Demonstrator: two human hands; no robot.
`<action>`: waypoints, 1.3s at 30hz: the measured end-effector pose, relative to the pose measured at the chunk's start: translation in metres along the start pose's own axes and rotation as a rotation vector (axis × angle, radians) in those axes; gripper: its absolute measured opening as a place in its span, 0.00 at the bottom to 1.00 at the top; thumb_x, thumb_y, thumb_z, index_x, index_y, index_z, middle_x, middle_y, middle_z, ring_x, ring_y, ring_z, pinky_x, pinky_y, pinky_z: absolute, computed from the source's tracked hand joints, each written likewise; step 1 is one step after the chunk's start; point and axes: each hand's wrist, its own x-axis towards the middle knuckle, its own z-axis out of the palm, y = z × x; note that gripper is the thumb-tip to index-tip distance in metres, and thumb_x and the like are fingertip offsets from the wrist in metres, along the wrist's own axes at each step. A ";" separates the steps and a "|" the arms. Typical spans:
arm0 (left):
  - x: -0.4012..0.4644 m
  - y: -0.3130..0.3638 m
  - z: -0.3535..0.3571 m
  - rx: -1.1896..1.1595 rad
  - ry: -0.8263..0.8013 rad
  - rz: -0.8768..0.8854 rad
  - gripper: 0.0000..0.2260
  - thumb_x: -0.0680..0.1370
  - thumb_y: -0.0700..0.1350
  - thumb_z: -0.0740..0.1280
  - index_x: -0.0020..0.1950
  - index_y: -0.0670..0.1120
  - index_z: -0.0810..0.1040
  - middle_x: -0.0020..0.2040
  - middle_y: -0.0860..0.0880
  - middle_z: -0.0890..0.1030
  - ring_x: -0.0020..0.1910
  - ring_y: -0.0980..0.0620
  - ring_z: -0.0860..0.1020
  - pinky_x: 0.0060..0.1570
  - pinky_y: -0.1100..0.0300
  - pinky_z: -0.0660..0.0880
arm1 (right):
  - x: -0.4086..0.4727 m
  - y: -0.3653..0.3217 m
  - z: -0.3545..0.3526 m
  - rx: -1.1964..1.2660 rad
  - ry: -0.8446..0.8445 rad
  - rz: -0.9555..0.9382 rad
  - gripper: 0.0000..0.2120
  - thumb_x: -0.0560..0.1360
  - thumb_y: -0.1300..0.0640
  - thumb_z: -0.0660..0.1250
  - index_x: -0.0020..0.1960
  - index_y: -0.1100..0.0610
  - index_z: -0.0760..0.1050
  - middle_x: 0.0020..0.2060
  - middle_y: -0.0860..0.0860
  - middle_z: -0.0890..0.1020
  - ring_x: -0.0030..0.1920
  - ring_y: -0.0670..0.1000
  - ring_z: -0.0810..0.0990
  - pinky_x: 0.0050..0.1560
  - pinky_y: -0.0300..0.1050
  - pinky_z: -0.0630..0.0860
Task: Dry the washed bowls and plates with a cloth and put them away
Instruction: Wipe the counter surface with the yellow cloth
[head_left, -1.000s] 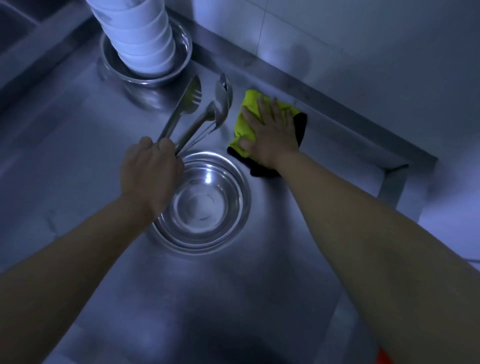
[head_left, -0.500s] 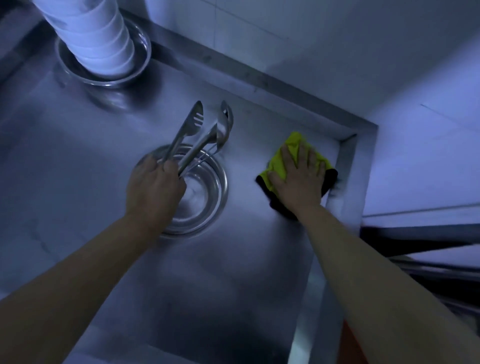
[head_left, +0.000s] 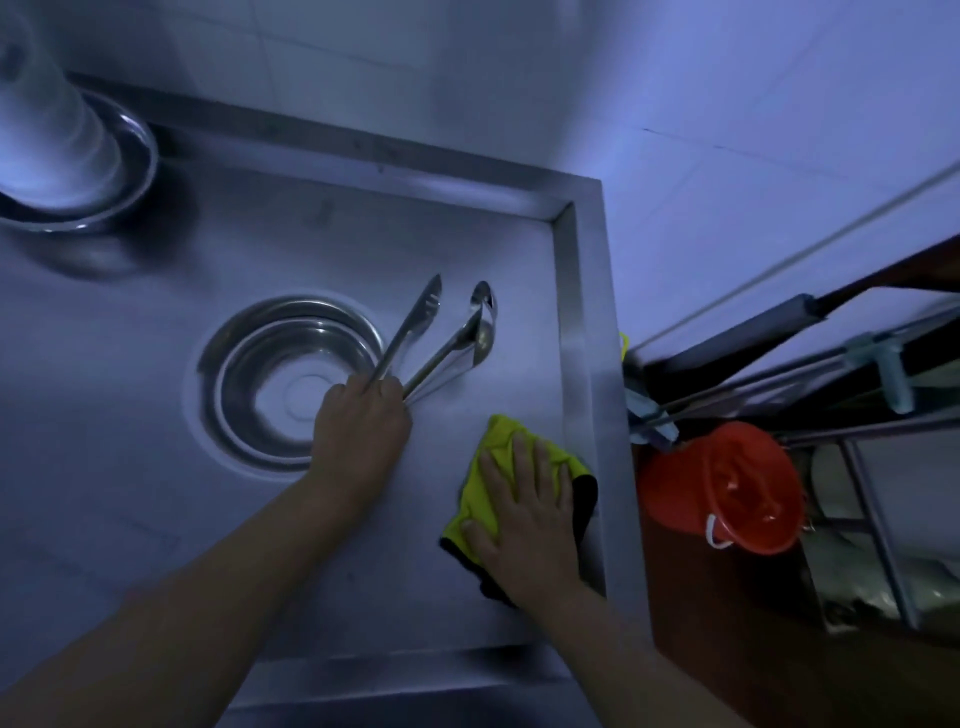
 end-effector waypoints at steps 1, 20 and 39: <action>0.000 0.005 0.002 -0.008 0.020 0.013 0.10 0.60 0.31 0.71 0.30 0.42 0.73 0.27 0.43 0.73 0.28 0.44 0.74 0.28 0.59 0.66 | -0.012 -0.002 0.003 -0.001 -0.001 0.004 0.36 0.70 0.36 0.58 0.74 0.48 0.63 0.75 0.59 0.59 0.75 0.63 0.57 0.69 0.64 0.53; -0.007 0.052 0.018 -0.015 0.034 0.019 0.07 0.62 0.38 0.71 0.33 0.44 0.73 0.29 0.44 0.75 0.31 0.44 0.76 0.28 0.56 0.69 | 0.000 0.024 -0.018 0.222 0.070 0.119 0.23 0.78 0.48 0.61 0.72 0.50 0.65 0.66 0.48 0.70 0.65 0.53 0.66 0.62 0.49 0.60; -0.057 0.089 -0.038 -0.778 -0.046 -0.237 0.13 0.71 0.50 0.73 0.51 0.45 0.79 0.47 0.47 0.80 0.47 0.46 0.76 0.45 0.55 0.70 | -0.029 0.074 -0.074 0.924 -0.081 -0.014 0.10 0.65 0.72 0.70 0.41 0.60 0.76 0.32 0.46 0.76 0.33 0.41 0.72 0.33 0.32 0.69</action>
